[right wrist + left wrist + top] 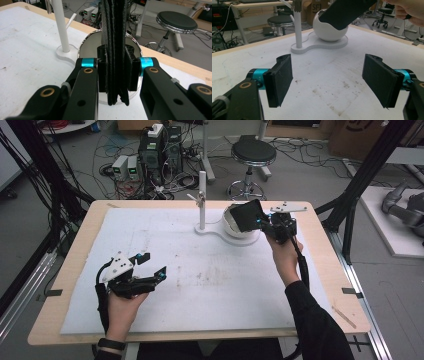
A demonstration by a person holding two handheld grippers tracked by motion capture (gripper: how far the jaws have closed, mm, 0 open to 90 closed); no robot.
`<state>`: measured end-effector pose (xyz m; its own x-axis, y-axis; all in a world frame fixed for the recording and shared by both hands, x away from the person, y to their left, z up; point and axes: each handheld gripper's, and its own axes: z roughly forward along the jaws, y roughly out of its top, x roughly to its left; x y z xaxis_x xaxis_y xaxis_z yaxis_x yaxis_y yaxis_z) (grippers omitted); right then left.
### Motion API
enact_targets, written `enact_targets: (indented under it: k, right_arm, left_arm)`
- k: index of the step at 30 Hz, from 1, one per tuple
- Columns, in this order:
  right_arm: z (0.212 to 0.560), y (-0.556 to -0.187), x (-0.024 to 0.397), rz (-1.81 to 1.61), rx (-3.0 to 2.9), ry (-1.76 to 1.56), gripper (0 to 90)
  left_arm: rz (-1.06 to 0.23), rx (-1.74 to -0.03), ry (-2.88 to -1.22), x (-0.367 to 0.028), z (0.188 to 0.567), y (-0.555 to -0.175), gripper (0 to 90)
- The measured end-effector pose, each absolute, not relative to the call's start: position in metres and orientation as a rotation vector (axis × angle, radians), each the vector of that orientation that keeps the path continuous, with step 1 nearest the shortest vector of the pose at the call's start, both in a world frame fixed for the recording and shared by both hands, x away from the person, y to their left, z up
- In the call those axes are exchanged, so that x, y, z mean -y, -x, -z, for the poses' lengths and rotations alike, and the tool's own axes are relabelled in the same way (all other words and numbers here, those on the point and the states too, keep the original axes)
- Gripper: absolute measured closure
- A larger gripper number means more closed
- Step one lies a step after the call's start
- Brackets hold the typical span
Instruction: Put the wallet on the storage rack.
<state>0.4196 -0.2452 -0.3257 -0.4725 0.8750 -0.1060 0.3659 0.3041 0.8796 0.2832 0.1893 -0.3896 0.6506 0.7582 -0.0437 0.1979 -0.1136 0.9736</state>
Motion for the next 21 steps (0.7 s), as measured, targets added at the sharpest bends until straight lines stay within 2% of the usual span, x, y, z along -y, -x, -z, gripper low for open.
enact_targets:
  k: [6, 11, 14, 21]
  right_arm:
    - [0.3257, -0.4209, 0.2432, -1.120, -1.980, -1.095, 75.5]
    - [0.3285, -0.4219, 0.2383, -1.125, -1.997, -1.098, 63.2]
    - [0.3286, -0.4213, 0.2369, -1.132, -2.010, -1.093, 62.1]
    - [0.3267, -0.4156, 0.2368, -1.141, -2.018, -1.061, 53.0]
  left_arm:
    - [-0.572, -0.797, -1.653, -0.1896, 0.3897, -0.2822, 24.3]
    - [-0.576, -0.796, -1.654, -0.1905, 0.3891, -0.2817, 24.3]
    - [-0.574, -0.797, -1.654, -0.1905, 0.3894, -0.2818, 24.3]
    - [-0.573, -0.797, -1.657, -0.1900, 0.3899, -0.2822, 24.3]
